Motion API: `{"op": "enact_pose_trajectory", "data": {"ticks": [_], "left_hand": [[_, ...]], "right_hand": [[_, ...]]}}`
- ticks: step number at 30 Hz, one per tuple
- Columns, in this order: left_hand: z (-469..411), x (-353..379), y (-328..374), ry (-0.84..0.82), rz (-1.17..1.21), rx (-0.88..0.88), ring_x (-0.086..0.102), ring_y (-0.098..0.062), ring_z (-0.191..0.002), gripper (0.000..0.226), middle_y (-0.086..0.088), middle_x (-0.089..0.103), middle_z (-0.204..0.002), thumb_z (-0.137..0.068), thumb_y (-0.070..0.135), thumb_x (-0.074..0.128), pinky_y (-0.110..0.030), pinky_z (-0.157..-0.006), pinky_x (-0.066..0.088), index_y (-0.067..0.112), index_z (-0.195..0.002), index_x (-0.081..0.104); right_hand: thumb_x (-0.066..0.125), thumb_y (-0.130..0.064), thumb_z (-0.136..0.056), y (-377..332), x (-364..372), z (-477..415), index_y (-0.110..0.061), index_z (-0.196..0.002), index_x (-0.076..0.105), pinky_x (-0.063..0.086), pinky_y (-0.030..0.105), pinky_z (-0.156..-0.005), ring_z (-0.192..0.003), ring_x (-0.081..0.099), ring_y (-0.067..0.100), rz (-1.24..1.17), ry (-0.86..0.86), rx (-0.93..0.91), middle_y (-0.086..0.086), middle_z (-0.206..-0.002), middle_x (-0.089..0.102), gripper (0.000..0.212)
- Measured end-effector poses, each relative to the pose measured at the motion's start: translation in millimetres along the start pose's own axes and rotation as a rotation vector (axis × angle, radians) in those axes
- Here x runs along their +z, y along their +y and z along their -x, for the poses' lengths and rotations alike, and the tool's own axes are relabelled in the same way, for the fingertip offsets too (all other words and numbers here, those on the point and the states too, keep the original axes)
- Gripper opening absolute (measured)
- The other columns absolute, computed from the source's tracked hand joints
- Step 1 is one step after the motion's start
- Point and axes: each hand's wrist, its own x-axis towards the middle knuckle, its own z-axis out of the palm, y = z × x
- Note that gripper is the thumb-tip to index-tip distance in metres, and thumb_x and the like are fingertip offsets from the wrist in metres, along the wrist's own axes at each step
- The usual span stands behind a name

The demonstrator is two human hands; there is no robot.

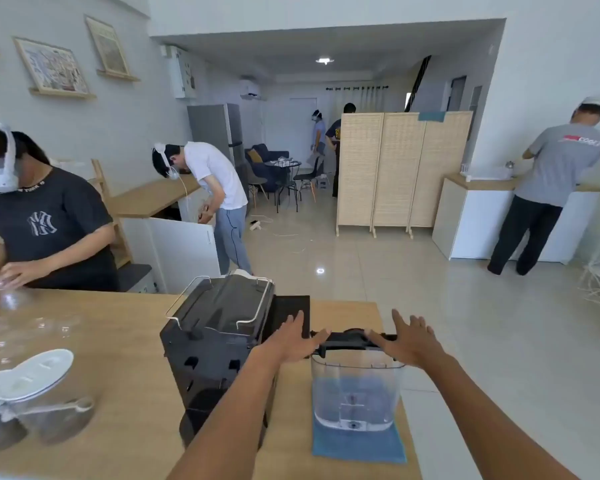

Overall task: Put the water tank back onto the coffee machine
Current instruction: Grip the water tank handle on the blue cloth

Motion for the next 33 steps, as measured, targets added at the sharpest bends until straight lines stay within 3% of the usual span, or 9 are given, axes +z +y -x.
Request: {"op": "enact_pose_trajectory", "data": {"ticks": [6, 8, 10, 11, 12, 16, 20, 27, 33], "left_hand": [[-6.4, 23.2, 1.9, 0.037, 0.171, -0.083, 0.021, -0.032, -0.154, 0.114, -0.012, 0.018, -0.168, -0.085, 0.078, 0.048, -0.042, -0.12, 0.024, 0.004, -0.16, 0.004], [-12.8, 27.1, 0.2, 0.027, 0.184, -0.113, 0.036, -0.031, -0.146, 0.106, -0.011, 0.039, -0.159, -0.082, 0.08, 0.05, -0.042, -0.115, 0.032, 0.005, -0.154, 0.03], [-19.1, 31.3, -2.4, 0.044, 0.202, -0.098, 0.06, -0.02, -0.1, 0.06, -0.001, 0.067, -0.101, -0.085, 0.074, 0.053, -0.036, -0.09, 0.043, 0.016, -0.099, 0.066], [-20.0, 32.7, -2.2, 0.048, 0.237, -0.071, 0.055, -0.014, -0.077, 0.054, 0.003, 0.056, -0.075, -0.087, 0.071, 0.054, -0.034, -0.079, 0.04, 0.019, -0.076, 0.057], [-19.3, 33.2, -1.5, 0.051, 0.249, -0.062, 0.05, -0.013, -0.069, 0.055, 0.005, 0.048, -0.068, -0.086, 0.071, 0.055, -0.034, -0.075, 0.037, 0.018, -0.074, 0.054], [-20.6, 35.9, -4.4, 0.061, 0.322, -0.078, 0.062, -0.025, -0.111, 0.074, -0.009, 0.068, -0.109, -0.083, 0.071, 0.059, -0.042, -0.103, 0.045, 0.009, -0.122, 0.064], [-17.3, 37.1, -2.3, 0.082, 0.38, -0.064, 0.061, -0.027, -0.119, 0.047, -0.005, 0.07, -0.112, -0.089, 0.062, 0.061, -0.039, -0.102, 0.046, 0.023, -0.114, 0.065], [-18.4, 44.9, -16.2, 0.208, 0.506, 0.002, 0.071, -0.015, -0.107, 0.066, 0.013, 0.078, -0.109, -0.062, 0.071, 0.078, -0.044, -0.105, 0.05, 0.041, -0.12, 0.07], [-12.7, 48.2, -12.8, 0.33, 0.597, 0.054, 0.073, -0.014, -0.1, 0.055, 0.006, 0.081, -0.097, -0.054, 0.057, 0.088, -0.04, -0.1, 0.054, 0.039, -0.105, 0.078]], "right_hand": [[0.027, -0.099, -0.061, 11.0, 6.7, 5.2, -0.008, -0.159, 0.008, 0.031, 0.051, -0.116, -0.145, 0.032, 0.04, -0.117, 0.006, 0.036, 0.025, -0.157, 0.034, 0.135], [0.027, -0.104, -0.053, 12.7, 8.5, 2.3, -0.004, -0.158, 0.008, 0.039, 0.049, -0.111, -0.138, 0.042, 0.038, -0.141, 0.0, 0.039, 0.022, -0.152, 0.044, 0.146], [0.031, -0.105, -0.051, 14.2, 9.1, 1.3, -0.003, -0.156, 0.017, 0.047, 0.046, -0.102, -0.13, 0.052, 0.035, -0.183, -0.017, 0.044, 0.018, -0.146, 0.052, 0.147], [0.036, -0.103, -0.053, 14.9, 8.6, 1.6, -0.002, -0.152, 0.026, 0.05, 0.042, -0.095, -0.125, 0.056, 0.033, -0.204, -0.026, 0.044, 0.016, -0.141, 0.056, 0.142], [0.041, -0.1, -0.057, 15.0, 7.3, 2.6, -0.002, -0.145, 0.036, 0.05, 0.038, -0.086, -0.117, 0.06, 0.029, -0.215, -0.041, 0.043, 0.013, -0.133, 0.06, 0.132], [0.052, -0.092, -0.063, 17.6, 5.6, 1.6, -0.007, -0.121, 0.055, 0.047, 0.031, -0.072, -0.092, 0.062, 0.02, -0.256, -0.062, 0.02, 0.005, -0.107, 0.067, 0.102], [0.061, -0.088, -0.062, 21.2, 10.8, 2.7, -0.015, -0.11, 0.059, 0.044, 0.026, -0.065, -0.09, 0.063, 0.017, -0.415, -0.031, -0.018, -0.001, -0.097, 0.068, 0.087], [0.072, -0.063, -0.076, 21.0, 23.3, 12.8, -0.024, -0.135, 0.048, 0.045, 0.022, -0.08, -0.099, 0.061, 0.016, -0.634, 0.094, -0.118, -0.005, -0.12, 0.064, 0.074], [0.083, -0.051, -0.072, 23.5, 26.0, 20.1, -0.032, -0.134, 0.048, 0.043, 0.011, -0.076, -0.097, 0.062, 0.01, -0.686, 0.166, -0.179, -0.012, -0.114, 0.065, 0.073]]}}
